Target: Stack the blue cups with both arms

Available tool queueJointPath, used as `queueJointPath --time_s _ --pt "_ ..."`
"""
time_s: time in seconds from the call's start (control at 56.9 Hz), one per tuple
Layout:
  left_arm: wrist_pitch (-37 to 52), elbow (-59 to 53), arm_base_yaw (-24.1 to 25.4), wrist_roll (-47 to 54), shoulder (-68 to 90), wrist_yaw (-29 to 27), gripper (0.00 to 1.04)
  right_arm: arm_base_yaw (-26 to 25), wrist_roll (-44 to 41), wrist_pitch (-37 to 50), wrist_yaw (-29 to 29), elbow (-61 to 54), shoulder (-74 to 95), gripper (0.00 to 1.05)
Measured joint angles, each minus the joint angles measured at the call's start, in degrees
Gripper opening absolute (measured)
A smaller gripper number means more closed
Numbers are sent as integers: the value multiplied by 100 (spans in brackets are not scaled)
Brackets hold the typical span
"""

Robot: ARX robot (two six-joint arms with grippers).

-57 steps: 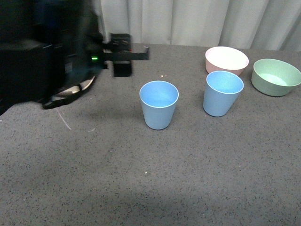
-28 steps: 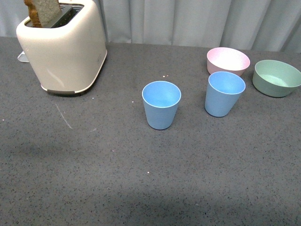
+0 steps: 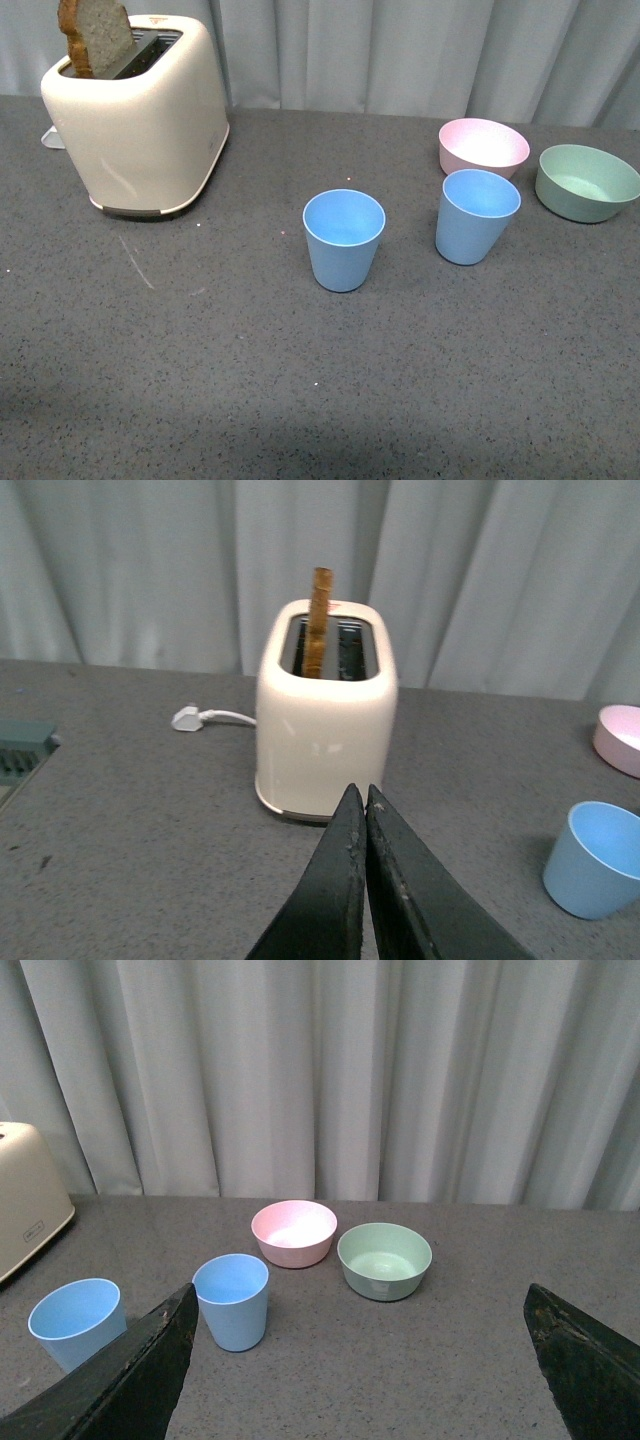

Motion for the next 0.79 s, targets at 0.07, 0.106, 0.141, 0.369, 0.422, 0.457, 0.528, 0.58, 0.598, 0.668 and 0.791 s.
queueJointPath --time_s 0.07,0.106,0.141,0.369,0.422,0.457,0.528,0.58,0.598,0.668,0.791 --pt "-227 -50 96 0 -284 4 4 0 0 0 2 0 0 95" --pt "-415 -85 111 0 -518 33 4 0 0 0 2 2 2 95" --pt "-612 -118 114 0 -754 50 4 0 0 0 2 0 0 95" --pt "-1611 -138 114 0 -1886 59 4 0 0 0 2 2 0 95" --pt "-1853 -140 114 0 -2146 59 4 0 0 0 2 2 0 95" --pt "-2022 -140 116 0 -2323 59 4 0 0 0 2 2 0 95" --pt "-2330 -140 116 0 -2660 59 4 0 0 0 2 2 0 95" --pt "-2542 -142 116 0 -2887 59 4 0 -2 0 2 2 0 95" --pt "-2588 -142 114 0 -2938 59 4 0 0 0 2 0 0 95" --pt "-2806 -142 116 0 -3158 59 4 0 0 0 2 2 0 95" --pt "-3112 -142 116 0 -3469 59 4 0 -2 0 2 0 0 95"
